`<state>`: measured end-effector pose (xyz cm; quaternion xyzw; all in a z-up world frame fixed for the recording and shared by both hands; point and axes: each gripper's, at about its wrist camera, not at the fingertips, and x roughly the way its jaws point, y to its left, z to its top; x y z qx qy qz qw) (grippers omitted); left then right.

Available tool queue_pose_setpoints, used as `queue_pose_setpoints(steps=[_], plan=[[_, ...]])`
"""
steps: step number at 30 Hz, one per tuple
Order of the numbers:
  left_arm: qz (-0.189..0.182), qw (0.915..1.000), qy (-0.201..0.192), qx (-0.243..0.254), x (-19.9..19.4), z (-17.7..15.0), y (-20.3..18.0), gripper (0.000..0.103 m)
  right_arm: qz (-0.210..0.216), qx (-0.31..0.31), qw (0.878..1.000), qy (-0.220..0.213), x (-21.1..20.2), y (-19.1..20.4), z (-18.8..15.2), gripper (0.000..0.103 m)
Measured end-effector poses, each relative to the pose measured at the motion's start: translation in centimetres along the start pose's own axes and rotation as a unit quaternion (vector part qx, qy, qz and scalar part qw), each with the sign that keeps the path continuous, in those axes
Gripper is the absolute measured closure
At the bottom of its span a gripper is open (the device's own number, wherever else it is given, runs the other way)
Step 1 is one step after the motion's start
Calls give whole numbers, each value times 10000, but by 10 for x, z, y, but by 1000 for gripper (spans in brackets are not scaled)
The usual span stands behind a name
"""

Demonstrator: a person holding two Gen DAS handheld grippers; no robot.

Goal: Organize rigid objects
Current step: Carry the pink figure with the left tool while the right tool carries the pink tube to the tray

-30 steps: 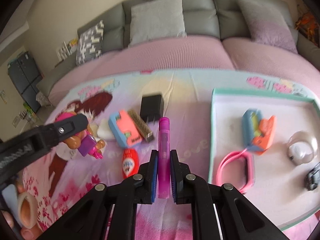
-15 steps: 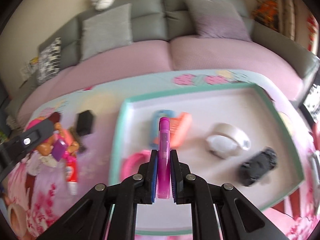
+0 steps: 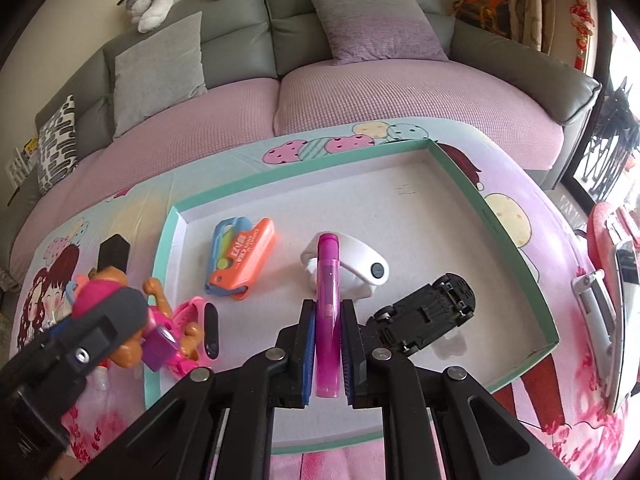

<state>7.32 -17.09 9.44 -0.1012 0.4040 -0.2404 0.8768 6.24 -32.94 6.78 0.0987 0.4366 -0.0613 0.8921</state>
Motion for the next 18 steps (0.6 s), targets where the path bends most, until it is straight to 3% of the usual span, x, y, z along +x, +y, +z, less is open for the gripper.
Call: queue_pose_setpoints(steps=[7,18], plan=[[-190,9994,259,-145,14,-6,3,61,37,31,10000,58,2,-4,0,91],[-206,9992,339,-46,20,-8,-2,61,5,171,9995,281,11,-12,-3,90]])
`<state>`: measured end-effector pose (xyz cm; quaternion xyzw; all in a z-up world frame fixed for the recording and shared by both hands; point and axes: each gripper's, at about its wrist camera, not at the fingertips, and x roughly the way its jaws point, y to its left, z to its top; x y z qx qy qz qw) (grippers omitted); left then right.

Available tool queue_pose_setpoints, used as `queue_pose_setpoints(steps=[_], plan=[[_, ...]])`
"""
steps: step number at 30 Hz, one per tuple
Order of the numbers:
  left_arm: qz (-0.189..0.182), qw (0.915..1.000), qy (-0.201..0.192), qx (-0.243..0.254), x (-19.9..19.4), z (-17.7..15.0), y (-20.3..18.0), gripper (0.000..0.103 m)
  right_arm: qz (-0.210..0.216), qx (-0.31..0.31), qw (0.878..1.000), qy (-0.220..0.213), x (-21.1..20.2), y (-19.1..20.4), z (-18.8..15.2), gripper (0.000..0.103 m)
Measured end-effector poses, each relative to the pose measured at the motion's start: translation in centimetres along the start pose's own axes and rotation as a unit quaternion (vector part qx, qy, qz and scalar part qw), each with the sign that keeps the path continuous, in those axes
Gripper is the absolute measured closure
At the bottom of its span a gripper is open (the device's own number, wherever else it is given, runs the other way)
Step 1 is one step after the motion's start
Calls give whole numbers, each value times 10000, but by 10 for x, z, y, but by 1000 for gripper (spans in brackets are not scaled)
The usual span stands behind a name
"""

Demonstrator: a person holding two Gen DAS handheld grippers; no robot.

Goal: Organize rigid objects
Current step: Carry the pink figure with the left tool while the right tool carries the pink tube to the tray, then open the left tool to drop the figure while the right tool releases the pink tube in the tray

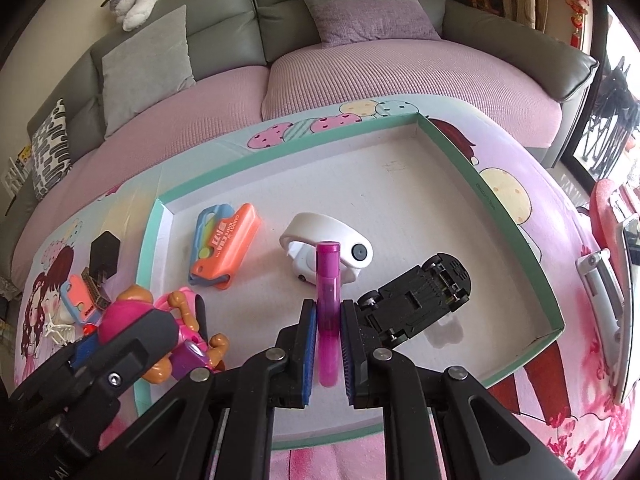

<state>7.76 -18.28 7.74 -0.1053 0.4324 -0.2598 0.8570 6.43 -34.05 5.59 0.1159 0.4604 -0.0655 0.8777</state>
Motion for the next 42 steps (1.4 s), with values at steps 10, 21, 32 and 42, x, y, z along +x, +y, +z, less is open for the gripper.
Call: queue_pose_setpoints(steps=[10,21,32,42], plan=[[251,9994,232,-5,4,-2,2,61,-70,-85,9999,-5,-1,2,1,90],[443,9990,81,-24,-9,1,6,54,-91,-139,9999,-46,-3,6,1,90],[1344,9905,-147,-254,-21,7,34,40,-159,-156,9997,-139,-5,7,3,49],[2216,9730,-239,-606,-25,6,65,19,-52,-124,9996,-250,-7,9,4,22]])
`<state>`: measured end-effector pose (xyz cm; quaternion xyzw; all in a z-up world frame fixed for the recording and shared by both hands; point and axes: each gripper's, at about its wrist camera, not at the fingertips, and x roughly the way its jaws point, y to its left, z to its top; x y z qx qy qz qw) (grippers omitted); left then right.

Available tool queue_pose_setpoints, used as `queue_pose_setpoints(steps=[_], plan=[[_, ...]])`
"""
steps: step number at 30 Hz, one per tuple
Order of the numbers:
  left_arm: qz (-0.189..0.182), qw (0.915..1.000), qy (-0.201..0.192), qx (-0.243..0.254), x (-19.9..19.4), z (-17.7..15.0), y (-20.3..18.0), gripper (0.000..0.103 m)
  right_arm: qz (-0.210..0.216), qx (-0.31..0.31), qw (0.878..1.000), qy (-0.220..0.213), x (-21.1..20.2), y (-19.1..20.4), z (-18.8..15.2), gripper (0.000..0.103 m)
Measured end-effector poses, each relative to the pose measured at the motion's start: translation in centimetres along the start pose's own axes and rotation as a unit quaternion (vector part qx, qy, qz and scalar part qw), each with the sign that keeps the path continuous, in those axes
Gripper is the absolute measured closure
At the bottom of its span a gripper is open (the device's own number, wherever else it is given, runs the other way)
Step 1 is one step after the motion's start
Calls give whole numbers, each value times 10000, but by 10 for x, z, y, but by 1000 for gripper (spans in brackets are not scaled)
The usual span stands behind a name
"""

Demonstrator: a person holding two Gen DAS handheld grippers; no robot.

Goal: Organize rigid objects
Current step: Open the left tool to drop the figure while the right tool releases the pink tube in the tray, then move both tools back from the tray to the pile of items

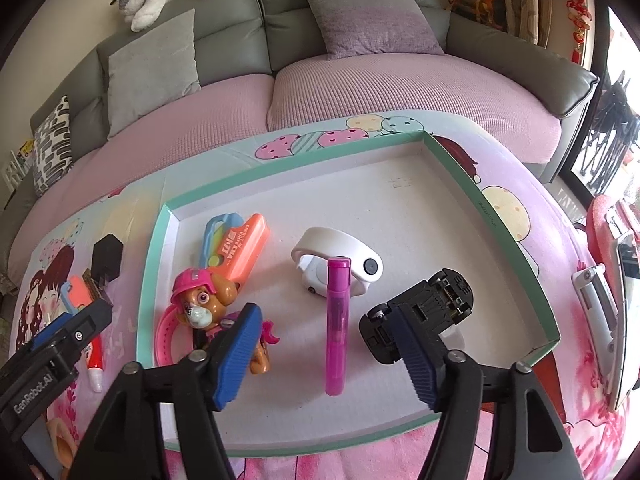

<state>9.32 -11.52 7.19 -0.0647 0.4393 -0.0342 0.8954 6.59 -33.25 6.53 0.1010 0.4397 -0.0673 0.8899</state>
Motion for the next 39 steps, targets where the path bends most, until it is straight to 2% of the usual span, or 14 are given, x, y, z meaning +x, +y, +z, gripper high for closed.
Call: queue_pose_setpoints(steps=[4,6,10,17,23,29,34,39], plan=[[226,9995,-4,-237,3,0,12,9,48,72,10000,-48,-1,-1,1,3],[352,9986,-60,-399,3,0,19,8,72,77,9999,-98,-3,0,1,1],[578,9962,-200,-617,1,0,32,3,60,38,9998,-192,-5,4,2,0],[861,9916,-285,-927,-5,2,60,3,156,-213,9989,-388,-11,20,2,0],[1165,9858,-354,-1157,-15,6,96,3,572,-456,9954,-622,-17,47,0,0],[1528,9734,-565,-1614,-33,4,142,3,909,-836,9895,-756,-20,86,-6,0],[1651,9661,-651,-1875,-42,2,170,3,1494,-954,9816,-705,-16,121,-16,0],[1726,9600,-777,-2061,-51,-2,191,3,1573,-1257,9771,-686,-10,154,-27,0]])
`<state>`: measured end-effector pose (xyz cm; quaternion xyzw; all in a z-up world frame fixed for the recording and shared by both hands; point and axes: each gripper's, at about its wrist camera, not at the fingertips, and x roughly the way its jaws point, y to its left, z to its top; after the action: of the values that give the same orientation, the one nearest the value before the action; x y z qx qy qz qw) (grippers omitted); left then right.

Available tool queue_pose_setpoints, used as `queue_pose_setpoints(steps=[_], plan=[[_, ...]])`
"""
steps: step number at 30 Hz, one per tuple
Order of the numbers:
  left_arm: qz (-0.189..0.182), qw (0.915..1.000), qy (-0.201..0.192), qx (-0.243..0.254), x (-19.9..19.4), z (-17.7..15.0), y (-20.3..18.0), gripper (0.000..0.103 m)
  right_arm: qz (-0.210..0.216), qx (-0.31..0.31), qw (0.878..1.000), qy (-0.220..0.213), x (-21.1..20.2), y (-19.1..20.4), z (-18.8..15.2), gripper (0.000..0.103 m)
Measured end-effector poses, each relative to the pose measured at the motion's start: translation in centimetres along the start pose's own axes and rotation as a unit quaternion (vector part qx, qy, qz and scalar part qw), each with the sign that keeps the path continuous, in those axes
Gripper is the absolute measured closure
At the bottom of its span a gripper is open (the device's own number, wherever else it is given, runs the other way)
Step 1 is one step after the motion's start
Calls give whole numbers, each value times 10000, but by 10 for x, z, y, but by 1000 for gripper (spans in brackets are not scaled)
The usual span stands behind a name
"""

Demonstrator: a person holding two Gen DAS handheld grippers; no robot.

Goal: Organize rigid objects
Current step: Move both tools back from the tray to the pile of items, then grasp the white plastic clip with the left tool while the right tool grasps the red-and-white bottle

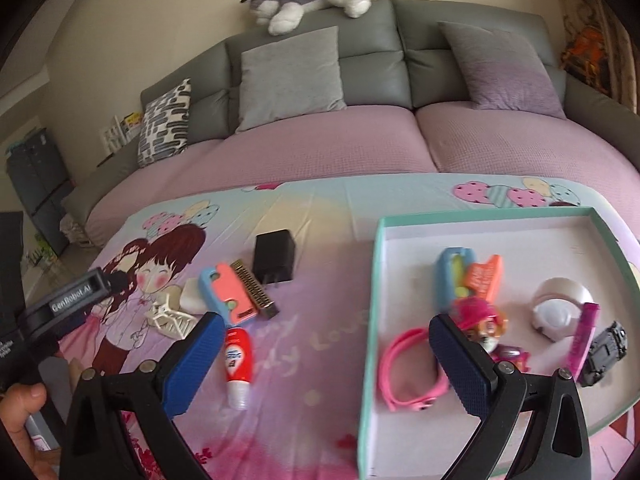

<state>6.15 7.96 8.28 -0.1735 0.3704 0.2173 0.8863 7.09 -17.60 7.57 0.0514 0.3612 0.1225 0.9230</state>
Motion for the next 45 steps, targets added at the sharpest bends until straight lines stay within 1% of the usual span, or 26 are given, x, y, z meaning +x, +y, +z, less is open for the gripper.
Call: queue_pose_setpoints(steps=[3,5,9,15,17,19,21,24,28,30,32,34,35,36,37,39,40,41,42,44,45], plan=[[48,10000,-70,10,1,3,9,3,63,6,10000,37,7,9,-1,0],[50,10000,-71,23,2,5,13,3,136,10,9999,54,11,15,-2,0],[82,9999,-13,91,9,4,18,3,206,-125,9995,226,28,32,-9,0],[-323,9983,255,405,20,1,6,3,313,-269,9973,601,54,50,-19,1],[-444,9968,344,576,24,-1,-2,3,316,-306,9965,706,61,54,-22,4],[-526,9952,397,727,26,-3,-7,3,295,-313,9958,807,67,56,-24,13],[-601,9937,432,846,29,-6,-13,3,272,-289,9950,912,73,56,-27,19],[-697,9914,568,948,37,-10,-20,3,251,-240,9943,1004,79,55,-30,24],[-641,9882,751,1169,50,-18,-30,3,209,-295,9941,1021,80,56,-30,32],[-594,9870,816,1251,55,-22,-33,3,193,-369,9937,1036,82,58,-31,32],[-603,9864,874,1257,58,-24,-34,4,157,-439,9935,1039,82,60,-32,36],[-621,9863,883,1245,59,-24,-34,8,139,-481,9933,1046,82,60,-32,44],[-630,9862,889,1244,59,-24,-34,13,143,-495,9931,1049,82,60,-32,45],[-652,9861,902,1233,60,-24,-34,19,171,-502,9931,1048,81,61,-32,48],[-693,9857,924,1229,60,-24,-34,21,197,-505,9930,1046,81,62,-32,52],[-749,9851,948,1227,63,-24,-34,30,212,-534,9928,1053,81,63,-33,55],[-785,9842,978,1249,63,-24,-35,33,209,-548,9927,1058,81,64,-33,56],[-812,9836,995,1263,64,-25,-36,37,204,-549,9927,1057,81,64,-33,56],[-842,9830,1018,1273,64,-25,-36,46,205,-534,9928,1056,80,64,-33,56],[-879,9822,1058,1282,65,-26,-37,47,206,-519,9928,1060,80,63,-33,57],[-879,9821,1060,1288,65,-26,-37,47,195,-526,9927,1063,81,64,-33,59]])
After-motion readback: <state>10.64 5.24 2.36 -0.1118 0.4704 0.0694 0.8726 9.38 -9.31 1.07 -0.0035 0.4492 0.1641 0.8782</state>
